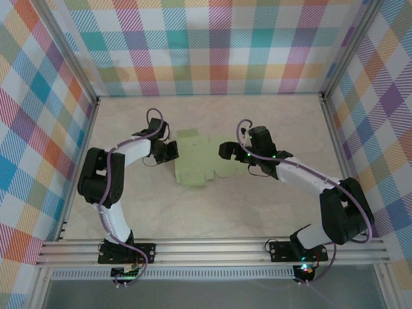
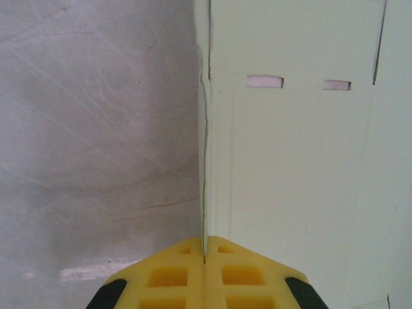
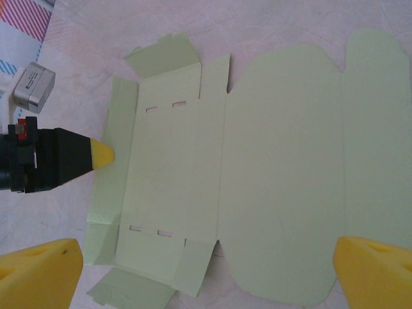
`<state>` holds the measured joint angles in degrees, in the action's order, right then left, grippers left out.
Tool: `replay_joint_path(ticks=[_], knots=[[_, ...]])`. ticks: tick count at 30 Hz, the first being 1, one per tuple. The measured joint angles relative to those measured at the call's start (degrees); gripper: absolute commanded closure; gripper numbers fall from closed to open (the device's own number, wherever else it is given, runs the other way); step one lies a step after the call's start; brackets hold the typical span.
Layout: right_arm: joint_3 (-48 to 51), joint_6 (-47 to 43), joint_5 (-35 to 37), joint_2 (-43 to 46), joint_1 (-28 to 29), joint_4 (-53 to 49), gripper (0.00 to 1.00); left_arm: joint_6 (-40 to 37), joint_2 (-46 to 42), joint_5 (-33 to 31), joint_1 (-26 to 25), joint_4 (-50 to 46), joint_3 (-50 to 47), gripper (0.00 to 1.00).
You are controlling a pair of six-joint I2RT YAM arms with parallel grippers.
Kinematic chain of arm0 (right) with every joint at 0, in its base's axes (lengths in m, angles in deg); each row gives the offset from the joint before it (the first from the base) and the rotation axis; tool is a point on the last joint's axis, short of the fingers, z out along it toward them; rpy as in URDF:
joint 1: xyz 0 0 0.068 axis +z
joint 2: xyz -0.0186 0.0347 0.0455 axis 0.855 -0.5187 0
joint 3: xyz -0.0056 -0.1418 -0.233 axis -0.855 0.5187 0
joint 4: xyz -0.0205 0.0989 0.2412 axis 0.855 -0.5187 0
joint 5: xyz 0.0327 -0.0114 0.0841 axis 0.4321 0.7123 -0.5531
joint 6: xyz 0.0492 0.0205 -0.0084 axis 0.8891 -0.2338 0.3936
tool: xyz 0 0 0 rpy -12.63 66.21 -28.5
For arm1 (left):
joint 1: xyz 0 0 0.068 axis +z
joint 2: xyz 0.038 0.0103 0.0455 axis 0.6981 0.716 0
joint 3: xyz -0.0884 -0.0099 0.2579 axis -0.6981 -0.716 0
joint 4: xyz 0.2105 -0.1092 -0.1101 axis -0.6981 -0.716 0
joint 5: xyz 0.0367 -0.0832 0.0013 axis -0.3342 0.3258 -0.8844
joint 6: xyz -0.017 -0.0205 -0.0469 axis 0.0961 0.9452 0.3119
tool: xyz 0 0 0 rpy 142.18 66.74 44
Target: Fold the paper box
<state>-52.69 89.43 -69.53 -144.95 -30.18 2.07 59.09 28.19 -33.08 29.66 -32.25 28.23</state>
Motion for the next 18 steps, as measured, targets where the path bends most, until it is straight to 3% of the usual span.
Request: replay_joint_path(ticks=[7,14,16,18], knots=[[1.5,3.1,0.6,2.0,-1.4,-0.8,0.00,12.2,-2.6,-1.4,-1.6,5.6,-4.8,1.00],[4.8,8.6,1.7,5.4,-3.6,-1.6,0.00,36.5,-6.8,-9.9,-9.5,9.9,-9.7,0.99],[5.3,10.4,1.9,5.9,-3.7,-1.7,0.00,44.2,-8.5,-12.8,-12.9,10.9,-11.8,0.90],[5.6,12.6,2.4,6.0,-3.7,-1.9,0.00,51.2,-9.1,-15.5,-16.3,10.9,-12.4,0.63]])
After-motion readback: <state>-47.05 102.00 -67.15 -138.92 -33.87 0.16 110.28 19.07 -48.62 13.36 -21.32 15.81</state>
